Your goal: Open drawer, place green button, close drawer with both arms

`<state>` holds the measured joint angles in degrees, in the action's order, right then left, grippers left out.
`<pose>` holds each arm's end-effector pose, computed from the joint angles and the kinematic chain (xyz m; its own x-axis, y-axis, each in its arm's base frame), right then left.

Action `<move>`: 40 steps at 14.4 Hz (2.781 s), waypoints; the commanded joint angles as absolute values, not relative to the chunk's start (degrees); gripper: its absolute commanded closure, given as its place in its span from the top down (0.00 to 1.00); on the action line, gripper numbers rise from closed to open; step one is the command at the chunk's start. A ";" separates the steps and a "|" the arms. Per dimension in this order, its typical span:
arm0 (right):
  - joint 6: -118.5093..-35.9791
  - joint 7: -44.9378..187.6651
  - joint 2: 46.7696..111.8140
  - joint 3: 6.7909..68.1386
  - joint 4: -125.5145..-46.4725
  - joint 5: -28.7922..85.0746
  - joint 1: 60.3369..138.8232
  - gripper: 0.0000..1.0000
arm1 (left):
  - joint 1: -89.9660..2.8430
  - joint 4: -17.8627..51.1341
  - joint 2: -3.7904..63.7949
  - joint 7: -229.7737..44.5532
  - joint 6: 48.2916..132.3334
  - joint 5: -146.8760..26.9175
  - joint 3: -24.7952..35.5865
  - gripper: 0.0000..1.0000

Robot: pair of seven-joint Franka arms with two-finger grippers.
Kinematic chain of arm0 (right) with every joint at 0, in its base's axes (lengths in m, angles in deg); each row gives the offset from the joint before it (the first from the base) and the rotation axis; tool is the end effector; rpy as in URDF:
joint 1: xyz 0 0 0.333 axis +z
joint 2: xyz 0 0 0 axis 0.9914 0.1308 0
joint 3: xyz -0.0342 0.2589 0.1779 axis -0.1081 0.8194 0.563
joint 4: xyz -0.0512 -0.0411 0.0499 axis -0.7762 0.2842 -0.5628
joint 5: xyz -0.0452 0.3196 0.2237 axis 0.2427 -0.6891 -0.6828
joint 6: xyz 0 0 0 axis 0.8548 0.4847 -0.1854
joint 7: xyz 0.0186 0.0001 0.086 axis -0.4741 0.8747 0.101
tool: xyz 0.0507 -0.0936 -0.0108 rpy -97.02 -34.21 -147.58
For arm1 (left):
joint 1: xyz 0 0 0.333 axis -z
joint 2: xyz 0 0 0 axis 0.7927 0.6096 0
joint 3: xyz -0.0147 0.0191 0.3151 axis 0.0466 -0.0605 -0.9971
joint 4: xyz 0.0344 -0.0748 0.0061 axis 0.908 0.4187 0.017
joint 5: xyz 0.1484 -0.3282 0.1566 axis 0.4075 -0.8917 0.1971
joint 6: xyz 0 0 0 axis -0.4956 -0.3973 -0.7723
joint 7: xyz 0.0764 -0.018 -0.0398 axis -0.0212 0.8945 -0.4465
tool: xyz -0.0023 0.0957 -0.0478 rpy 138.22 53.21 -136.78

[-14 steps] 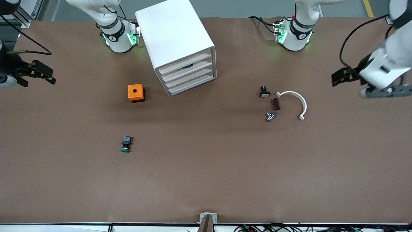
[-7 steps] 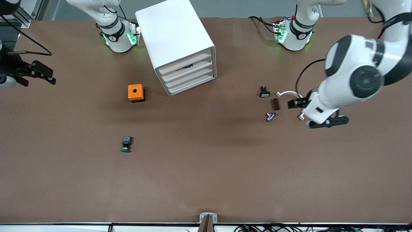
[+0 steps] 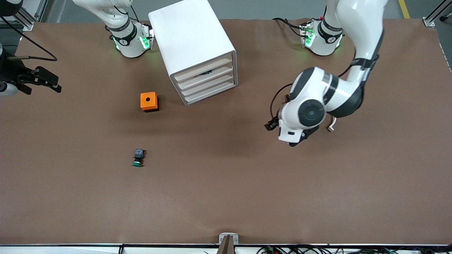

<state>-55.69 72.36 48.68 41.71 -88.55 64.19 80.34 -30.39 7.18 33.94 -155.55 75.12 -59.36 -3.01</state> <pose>0.5184 -0.0294 0.6027 0.9989 0.0460 -0.0061 0.0459 -0.9988 -0.0188 0.5557 -0.3443 0.3260 0.6967 0.6498 -0.3038 0.6155 -0.7591 -0.2120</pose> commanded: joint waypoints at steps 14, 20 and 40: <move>-55.49 72.04 47.92 42.30 -88.57 64.28 78.53 1.00 | -17.90 -1.43 51.66 -212.78 82.05 -85.18 -3.35 1.00; -55.67 71.96 48.97 42.30 -87.87 63.84 78.09 1.00 | -16.58 -1.43 52.11 -220.27 82.14 -91.58 -3.26 0.58; -96.06 53.07 70.67 42.65 -103.94 63.76 86.61 1.00 | -11.65 -1.25 54.13 -221.07 78.88 -97.75 -3.44 0.00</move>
<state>-89.86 55.36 70.16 42.74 -99.65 64.00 85.58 -12.03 -0.44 53.64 -221.18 79.44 -97.52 -3.05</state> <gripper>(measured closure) 0.000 0.850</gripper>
